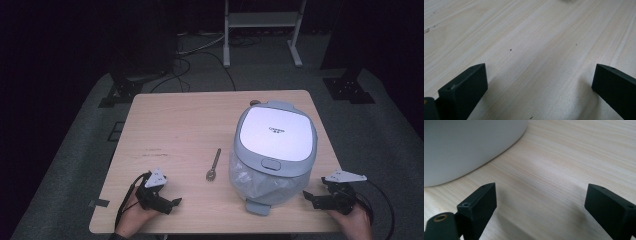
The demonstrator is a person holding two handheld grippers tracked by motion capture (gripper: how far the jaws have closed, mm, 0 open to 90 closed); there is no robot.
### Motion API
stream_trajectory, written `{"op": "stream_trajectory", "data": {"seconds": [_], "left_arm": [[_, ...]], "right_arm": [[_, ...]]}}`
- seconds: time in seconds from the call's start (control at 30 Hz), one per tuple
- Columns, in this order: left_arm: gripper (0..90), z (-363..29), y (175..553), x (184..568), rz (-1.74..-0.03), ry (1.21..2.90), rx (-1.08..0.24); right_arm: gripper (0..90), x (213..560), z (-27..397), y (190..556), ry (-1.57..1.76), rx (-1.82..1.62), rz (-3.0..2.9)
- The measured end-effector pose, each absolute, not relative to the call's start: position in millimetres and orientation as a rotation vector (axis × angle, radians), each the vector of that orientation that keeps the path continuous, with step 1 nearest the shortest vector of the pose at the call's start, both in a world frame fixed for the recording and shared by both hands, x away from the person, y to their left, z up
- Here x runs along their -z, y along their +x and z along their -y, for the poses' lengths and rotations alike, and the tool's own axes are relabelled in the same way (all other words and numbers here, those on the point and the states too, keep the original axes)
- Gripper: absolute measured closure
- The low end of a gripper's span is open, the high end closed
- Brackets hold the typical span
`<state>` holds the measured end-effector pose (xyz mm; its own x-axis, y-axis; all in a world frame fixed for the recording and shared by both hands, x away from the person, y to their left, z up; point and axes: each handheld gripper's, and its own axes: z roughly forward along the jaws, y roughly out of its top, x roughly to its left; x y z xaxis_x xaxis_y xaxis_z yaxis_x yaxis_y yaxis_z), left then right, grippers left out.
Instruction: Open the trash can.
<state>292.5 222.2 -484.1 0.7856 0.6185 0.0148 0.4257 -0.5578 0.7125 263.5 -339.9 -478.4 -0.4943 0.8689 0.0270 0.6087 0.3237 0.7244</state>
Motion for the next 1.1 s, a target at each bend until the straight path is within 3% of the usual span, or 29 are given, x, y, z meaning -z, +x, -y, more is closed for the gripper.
{"op": "stream_trajectory", "data": {"seconds": [0.23,0.63,1.1], "left_arm": [[0.0,-222.2,292.5,484.1,-0.77,2.246,-0.342],[0.0,-222.8,291.4,484.1,-0.77,2.246,-0.34],[0.0,-222.7,291.4,484.1,-0.77,2.246,-0.34]], "right_arm": [[16.5,471.3,341.2,260.1,1.318,-1.021,-2.219],[36.1,451.4,348.1,254.7,1.299,-1.153,-2.194],[52.2,437.0,348.7,254.8,1.261,-1.216,-2.2]]}}
